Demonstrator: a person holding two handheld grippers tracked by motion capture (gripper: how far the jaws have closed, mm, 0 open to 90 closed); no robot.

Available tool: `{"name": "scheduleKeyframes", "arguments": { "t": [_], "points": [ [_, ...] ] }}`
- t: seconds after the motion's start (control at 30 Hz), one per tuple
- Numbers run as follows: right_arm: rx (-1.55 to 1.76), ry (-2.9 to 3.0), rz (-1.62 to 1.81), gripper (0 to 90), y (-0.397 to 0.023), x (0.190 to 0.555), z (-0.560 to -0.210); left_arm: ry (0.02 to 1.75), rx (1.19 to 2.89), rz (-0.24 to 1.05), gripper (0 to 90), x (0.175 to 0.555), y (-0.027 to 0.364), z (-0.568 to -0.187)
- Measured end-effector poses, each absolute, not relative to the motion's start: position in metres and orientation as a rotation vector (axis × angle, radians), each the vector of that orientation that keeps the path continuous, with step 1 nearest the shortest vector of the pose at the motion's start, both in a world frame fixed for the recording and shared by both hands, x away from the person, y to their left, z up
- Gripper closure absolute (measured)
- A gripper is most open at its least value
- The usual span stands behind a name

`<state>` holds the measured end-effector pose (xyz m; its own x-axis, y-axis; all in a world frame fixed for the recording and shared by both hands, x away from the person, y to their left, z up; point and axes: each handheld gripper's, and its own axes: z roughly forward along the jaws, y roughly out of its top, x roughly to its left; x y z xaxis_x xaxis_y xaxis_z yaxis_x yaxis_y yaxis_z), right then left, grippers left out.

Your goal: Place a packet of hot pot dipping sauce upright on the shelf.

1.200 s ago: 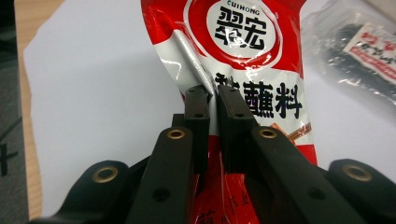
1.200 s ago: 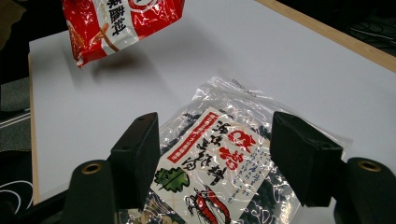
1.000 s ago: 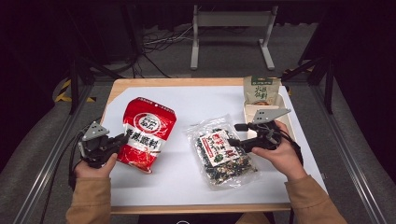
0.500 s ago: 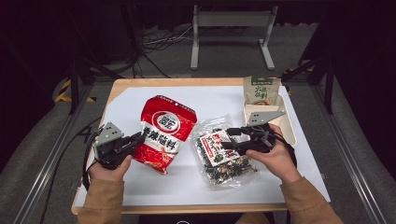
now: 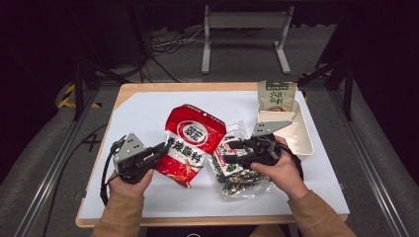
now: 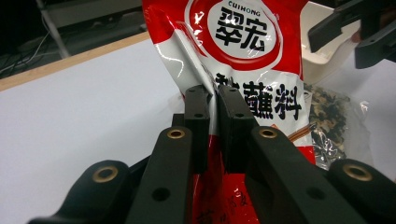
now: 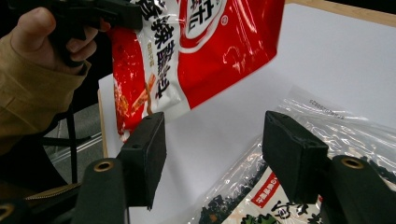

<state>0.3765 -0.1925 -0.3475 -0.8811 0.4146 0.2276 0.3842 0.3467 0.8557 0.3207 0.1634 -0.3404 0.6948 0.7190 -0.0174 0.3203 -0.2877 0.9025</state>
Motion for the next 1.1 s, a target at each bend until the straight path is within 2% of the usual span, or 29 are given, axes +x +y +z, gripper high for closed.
{"name": "scheduleKeyframes", "arguments": {
  "t": [0.73, 0.8, 0.97, 1.0, 1.1],
  "points": [
    [0.808, 2.556, 1.657, 40.8, -0.173, 0.380, -0.362, 0.727, 1.876, 0.469, 83.3, 0.313, 0.138, -0.348],
    [0.806, 2.565, 1.675, 44.2, -0.172, 0.380, -0.363, 0.726, 1.877, 0.467, 83.3, 0.313, 0.136, -0.349],
    [0.798, 2.609, 1.728, 63.1, -0.173, 0.381, -0.364, 0.722, 1.874, 0.460, 83.3, 0.313, 0.135, -0.349],
    [0.798, 2.609, 1.728, 63.1, -0.173, 0.381, -0.364, 0.722, 1.874, 0.460, 83.3, 0.313, 0.135, -0.349],
    [0.776, 2.623, 1.760, 75.4, -0.175, 0.382, -0.363, 0.720, 1.870, 0.458, 83.3, 0.313, 0.135, -0.350]
  ]
}}
